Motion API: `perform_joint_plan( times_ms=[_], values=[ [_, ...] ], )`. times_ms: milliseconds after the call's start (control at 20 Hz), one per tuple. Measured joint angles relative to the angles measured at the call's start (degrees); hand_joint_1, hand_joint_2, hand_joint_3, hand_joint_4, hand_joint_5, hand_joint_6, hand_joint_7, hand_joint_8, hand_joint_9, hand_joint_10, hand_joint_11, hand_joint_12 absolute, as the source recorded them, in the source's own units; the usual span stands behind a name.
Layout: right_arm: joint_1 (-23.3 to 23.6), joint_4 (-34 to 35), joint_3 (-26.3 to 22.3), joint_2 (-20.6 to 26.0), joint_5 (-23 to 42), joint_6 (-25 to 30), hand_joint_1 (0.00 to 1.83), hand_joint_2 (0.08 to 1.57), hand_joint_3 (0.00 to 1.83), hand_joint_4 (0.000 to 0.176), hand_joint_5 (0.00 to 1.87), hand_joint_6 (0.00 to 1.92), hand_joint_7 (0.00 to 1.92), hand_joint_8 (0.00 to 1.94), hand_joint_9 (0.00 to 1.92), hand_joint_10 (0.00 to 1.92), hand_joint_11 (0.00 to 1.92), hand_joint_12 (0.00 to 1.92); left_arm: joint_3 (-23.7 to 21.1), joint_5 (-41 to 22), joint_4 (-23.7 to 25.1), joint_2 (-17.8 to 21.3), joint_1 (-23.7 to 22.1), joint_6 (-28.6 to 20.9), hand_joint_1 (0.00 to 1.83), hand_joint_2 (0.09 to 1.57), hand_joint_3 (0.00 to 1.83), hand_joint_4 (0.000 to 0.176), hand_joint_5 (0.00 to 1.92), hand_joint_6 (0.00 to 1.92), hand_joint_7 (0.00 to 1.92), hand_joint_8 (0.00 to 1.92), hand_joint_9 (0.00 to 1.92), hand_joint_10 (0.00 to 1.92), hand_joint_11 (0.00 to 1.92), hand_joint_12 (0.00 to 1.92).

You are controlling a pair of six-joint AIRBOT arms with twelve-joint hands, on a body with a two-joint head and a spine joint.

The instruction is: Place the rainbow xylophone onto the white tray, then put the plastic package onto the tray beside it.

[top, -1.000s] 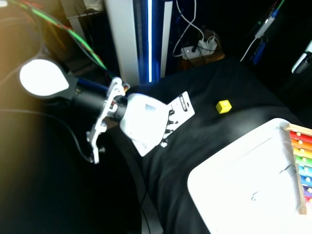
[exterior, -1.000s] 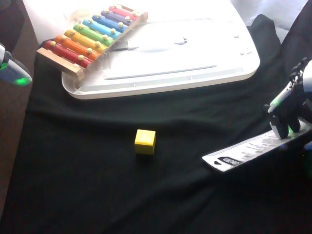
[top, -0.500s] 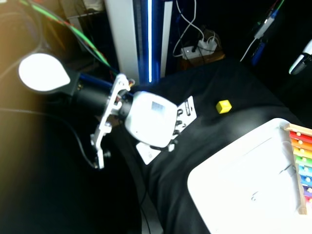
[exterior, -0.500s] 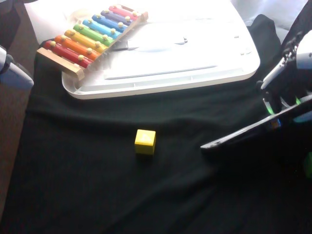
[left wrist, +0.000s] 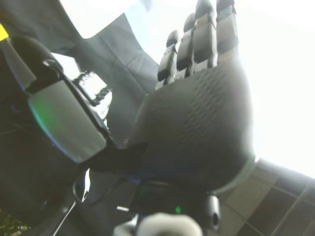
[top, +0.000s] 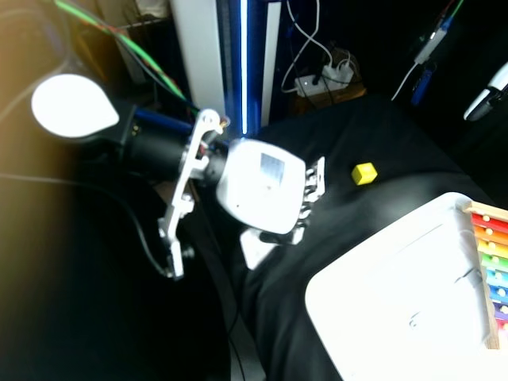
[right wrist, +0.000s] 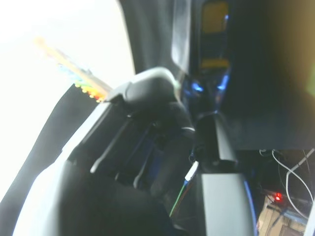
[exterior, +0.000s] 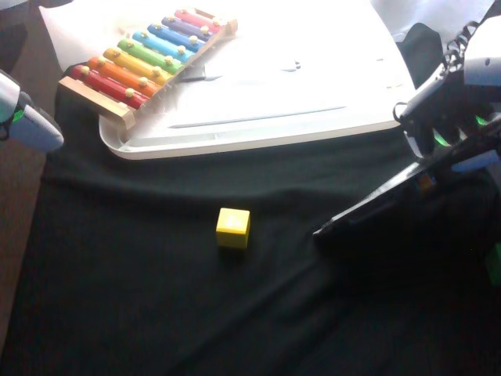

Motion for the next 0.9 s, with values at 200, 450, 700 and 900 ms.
perform_joint_plan(
  times_ms=[200,450,700,900],
  values=[
    [1.1,-0.7,0.0,-0.1,0.0,-0.7,1.13,1.2,0.0,0.0,0.81,1.23,0.95,1.31,1.14,1.52,1.15,1.73,0.6,0.2,-0.2,-0.1,0.3,0.0,0.78,0.72,0.0,0.05,0.0,0.0,0.07,0.0,0.16,0.0,0.06,0.09],
    [5.0,-0.2,-0.1,-0.1,0.2,-2.6,1.12,1.22,0.0,0.0,0.78,1.27,0.9,1.59,1.16,1.73,1.21,1.84,0.6,-0.1,-0.2,-0.4,0.4,0.0,0.77,0.73,0.0,0.082,0.0,0.0,0.04,0.0,0.13,0.0,0.03,0.09],
    [8.0,-0.6,-0.1,-0.1,0.2,-4.1,1.15,1.18,0.0,0.0,0.85,1.17,1.0,1.67,1.23,1.69,1.22,1.89,0.6,0.0,-0.2,-0.4,0.4,0.2,0.76,0.72,0.0,0.061,0.0,0.0,0.06,0.01,0.14,0.01,0.02,0.1],
    [10.8,-1.0,-0.1,-0.7,0.2,-4.7,1.15,1.19,0.0,0.0,0.83,1.2,1.17,1.9,1.43,1.87,1.47,1.92,0.8,0.0,-0.2,-0.8,0.4,0.4,0.73,0.7,0.0,0.054,0.0,0.0,0.07,0.0,0.14,0.0,0.06,0.14]
  ],
)
